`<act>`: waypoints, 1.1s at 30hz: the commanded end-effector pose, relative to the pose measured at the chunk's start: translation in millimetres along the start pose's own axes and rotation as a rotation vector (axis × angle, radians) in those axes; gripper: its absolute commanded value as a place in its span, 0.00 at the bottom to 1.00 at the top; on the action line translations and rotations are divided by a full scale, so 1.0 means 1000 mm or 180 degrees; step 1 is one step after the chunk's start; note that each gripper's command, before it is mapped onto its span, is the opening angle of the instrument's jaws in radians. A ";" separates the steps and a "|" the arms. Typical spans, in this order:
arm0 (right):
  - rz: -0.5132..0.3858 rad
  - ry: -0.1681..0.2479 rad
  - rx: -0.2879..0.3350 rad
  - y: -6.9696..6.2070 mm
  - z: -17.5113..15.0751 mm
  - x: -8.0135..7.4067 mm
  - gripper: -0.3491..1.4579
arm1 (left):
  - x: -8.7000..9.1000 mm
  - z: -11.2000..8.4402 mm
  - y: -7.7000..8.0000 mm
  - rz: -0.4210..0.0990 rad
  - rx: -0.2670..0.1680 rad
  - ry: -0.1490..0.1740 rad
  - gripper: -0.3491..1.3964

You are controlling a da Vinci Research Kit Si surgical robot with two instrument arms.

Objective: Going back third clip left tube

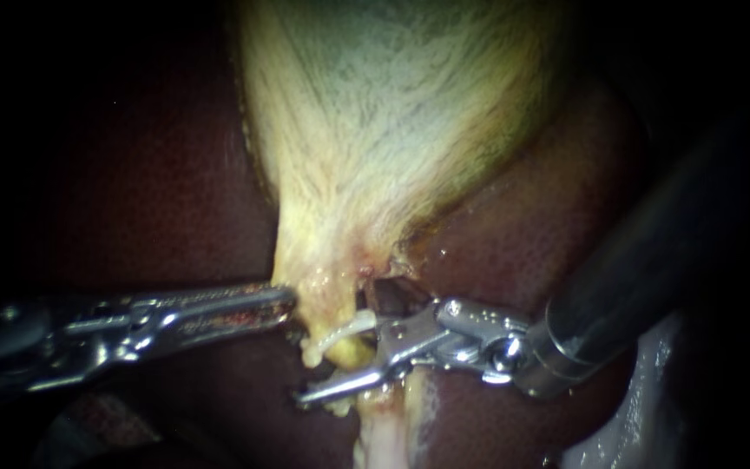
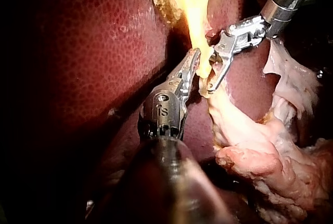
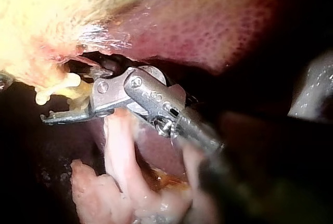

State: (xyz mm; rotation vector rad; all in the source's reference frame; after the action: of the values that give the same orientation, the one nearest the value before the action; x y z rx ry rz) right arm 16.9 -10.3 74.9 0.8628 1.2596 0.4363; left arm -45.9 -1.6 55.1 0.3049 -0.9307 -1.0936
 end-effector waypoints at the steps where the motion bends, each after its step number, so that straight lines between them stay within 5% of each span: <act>1: -0.0021 -0.0001 0.0013 0.0001 -0.0008 0.0002 0.52 | 0.0000 0.0000 0.0000 0.0001 0.0003 0.0000 0.06; 12: -0.0192 0.0030 -0.0073 -0.0002 -0.0077 0.0005 0.52 | 0.0000 0.0000 0.0000 0.0001 0.0003 0.0000 0.06; 24: -0.0710 -0.0022 -0.0219 -0.0020 -0.0155 0.0038 0.52 | 0.0001 0.0001 0.0000 0.0002 -0.0001 -0.0002 0.06; 33: -0.0971 -0.0096 -0.0217 -0.0030 -0.0172 0.0047 0.52 | 0.0005 0.0012 0.0005 0.0009 -0.0008 -0.0008 0.07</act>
State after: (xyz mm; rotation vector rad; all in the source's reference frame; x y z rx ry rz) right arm 1.6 -3.3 68.5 0.6028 1.3164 0.2179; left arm -46.7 -1.6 56.7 0.2983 -0.9313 -1.0931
